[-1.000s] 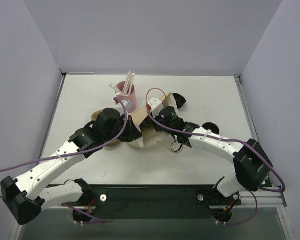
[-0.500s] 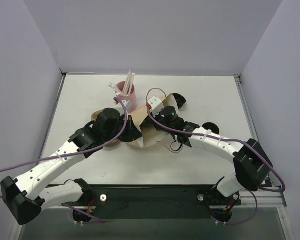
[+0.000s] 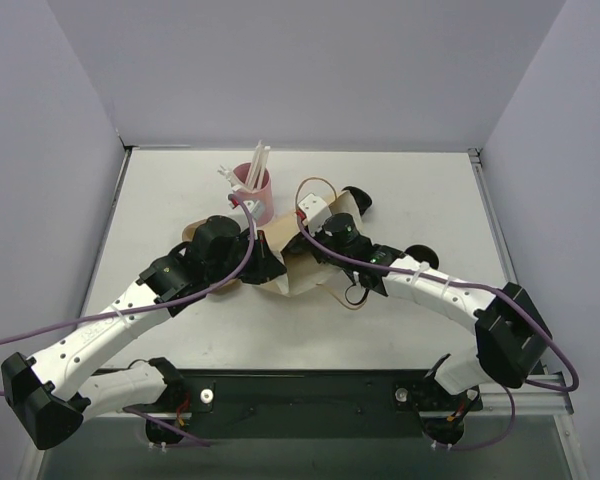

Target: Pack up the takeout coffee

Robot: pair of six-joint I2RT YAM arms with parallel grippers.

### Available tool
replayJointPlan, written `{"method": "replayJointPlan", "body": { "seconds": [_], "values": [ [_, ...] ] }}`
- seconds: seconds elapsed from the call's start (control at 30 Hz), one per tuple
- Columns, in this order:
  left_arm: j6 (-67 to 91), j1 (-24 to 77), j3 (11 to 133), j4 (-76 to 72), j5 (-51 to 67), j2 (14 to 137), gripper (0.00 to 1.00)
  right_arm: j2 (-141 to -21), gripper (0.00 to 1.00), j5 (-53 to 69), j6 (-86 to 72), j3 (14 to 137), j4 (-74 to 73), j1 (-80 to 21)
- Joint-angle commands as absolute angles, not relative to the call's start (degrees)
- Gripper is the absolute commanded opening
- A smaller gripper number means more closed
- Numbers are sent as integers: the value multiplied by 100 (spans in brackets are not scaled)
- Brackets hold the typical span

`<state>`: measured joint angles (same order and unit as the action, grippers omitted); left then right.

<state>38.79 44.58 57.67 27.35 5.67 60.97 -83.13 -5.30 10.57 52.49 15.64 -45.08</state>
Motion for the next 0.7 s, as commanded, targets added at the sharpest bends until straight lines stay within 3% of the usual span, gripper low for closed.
{"method": "replayJointPlan", "body": {
  "seconds": [0.0,0.17,0.33,0.67],
  "values": [
    [3964,4465,5880,2329,747,6047,0,-8033,31,-677,1028,5203,1433,-4535],
    [3964,4465,5880,2294,756,6056,0,-7902,34,-747,1020,5186,1371,-4526],
    [3990,4474,5827,2303,791,6038,0,-7963,51,-659,923,5177,1380,-4526],
    [4052,4482,5774,2294,817,5959,0,-8358,54,-1116,844,5388,1494,-4597]
  ]
}}
